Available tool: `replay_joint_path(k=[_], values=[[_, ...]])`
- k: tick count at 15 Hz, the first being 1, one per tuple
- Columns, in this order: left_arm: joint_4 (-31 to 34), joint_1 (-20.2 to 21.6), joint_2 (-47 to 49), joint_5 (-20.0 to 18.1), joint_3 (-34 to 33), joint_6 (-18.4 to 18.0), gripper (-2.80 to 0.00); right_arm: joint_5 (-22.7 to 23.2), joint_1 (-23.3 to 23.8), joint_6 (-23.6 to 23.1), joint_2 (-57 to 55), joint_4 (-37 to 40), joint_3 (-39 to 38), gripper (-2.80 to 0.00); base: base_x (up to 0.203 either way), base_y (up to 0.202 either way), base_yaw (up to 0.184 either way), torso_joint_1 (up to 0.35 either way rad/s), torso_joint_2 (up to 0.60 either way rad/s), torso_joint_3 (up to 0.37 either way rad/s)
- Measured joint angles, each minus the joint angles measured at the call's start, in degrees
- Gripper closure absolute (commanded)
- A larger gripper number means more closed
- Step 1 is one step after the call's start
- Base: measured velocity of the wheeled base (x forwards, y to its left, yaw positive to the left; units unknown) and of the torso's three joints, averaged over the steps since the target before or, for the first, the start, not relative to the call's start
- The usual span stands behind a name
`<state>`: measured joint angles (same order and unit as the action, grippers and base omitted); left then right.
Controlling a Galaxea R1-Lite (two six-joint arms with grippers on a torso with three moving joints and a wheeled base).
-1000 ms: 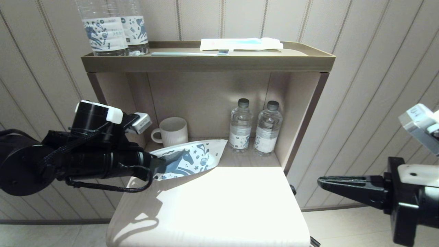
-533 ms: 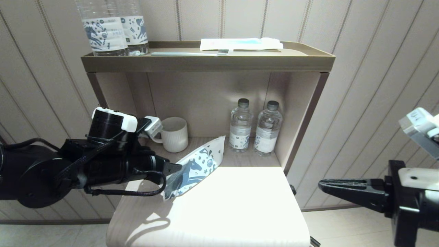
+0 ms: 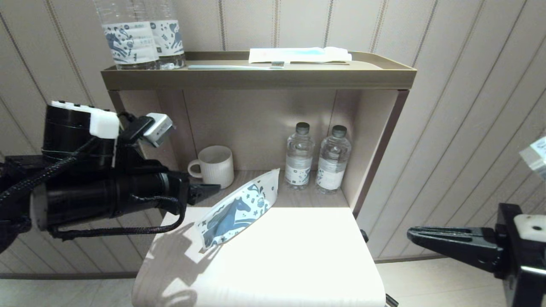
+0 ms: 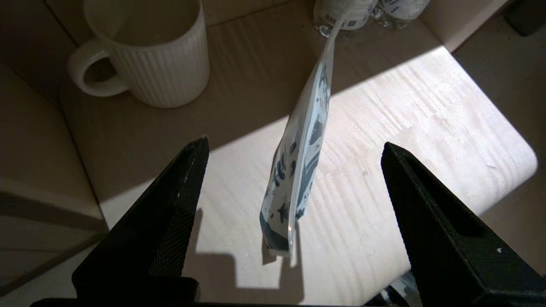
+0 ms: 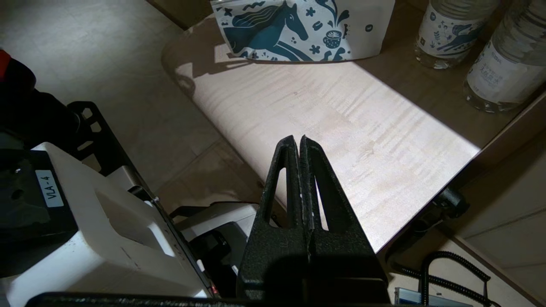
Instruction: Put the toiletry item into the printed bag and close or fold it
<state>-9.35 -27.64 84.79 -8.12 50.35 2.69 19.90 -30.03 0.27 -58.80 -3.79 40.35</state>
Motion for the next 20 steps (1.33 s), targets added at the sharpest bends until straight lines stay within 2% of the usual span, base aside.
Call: replay_joint_path(k=[2,4,7,9,11,13,15,16,18,20], values=[[5.5,0.0,-4.7,0.0,-0.3,-0.2,0.0,-0.1,-0.6,1.1,1.5,0.0,-0.9,0.0,0.0,0.0,0.0,0.0,0.0,0.0],[9.5,0.0,-10.9,0.2,-3.8,-0.5,0.0,-0.3,-0.5,1.9,3.7,0.5,-2.2,0.0,0.0,0.0,0.0,0.0,0.0,0.0],[14.9,0.2,-22.1,4.7,-8.7,-0.7,0.0,-0.6,1.7,3.3,7.4,5.6,-1.8,0.0,0.0,0.0,0.0,0.0,0.0,0.0],[20.6,0.4,-29.8,8.8,-9.9,-0.5,0.0,-0.7,5.6,5.1,9.8,9.8,-1.2,0.0,0.0,0.0,0.0,0.0,0.0,0.0],[27.0,1.0,-37.2,12.5,-10.3,0.7,0.0,-2.3,11.8,5.9,12.4,13.9,-0.8,0.0,0.0,0.0,0.0,0.0,0.0,0.0],[35.4,1.7,-44.3,15.5,-10.2,4.6,0.0,-4.4,18.7,6.0,17.2,18.0,-2.2,0.0,0.0,0.0,0.0,0.0,0.0,0.0],[43.8,2.0,-49.4,19.9,-10.6,10.6,0.0,-6.4,23.8,5.9,23.0,20.4,-6.7,0.0,0.0,0.0,0.0,0.0,0.0,0.0],[45.7,2.2,-51.9,22.2,-12.1,12.1,0.0,-7.8,25.7,5.2,26.1,20.8,-9.9,0.0,0.0,0.0,0.0,0.0,0.0,0.0],[46.4,2.2,-56.3,26.9,-15.9,12.1,0.0,-11.1,28.4,1.1,31.6,21.0,-15.2,0.0,0.0,0.0,0.0,0.0,0.0,0.0],[45.9,3.3,-59.4,29.2,-20.9,11.6,0.0,-13.7,30.6,-3.1,36.7,20.9,-19.4,0.0,0.0,0.0,0.0,0.0,0.0,0.0]])
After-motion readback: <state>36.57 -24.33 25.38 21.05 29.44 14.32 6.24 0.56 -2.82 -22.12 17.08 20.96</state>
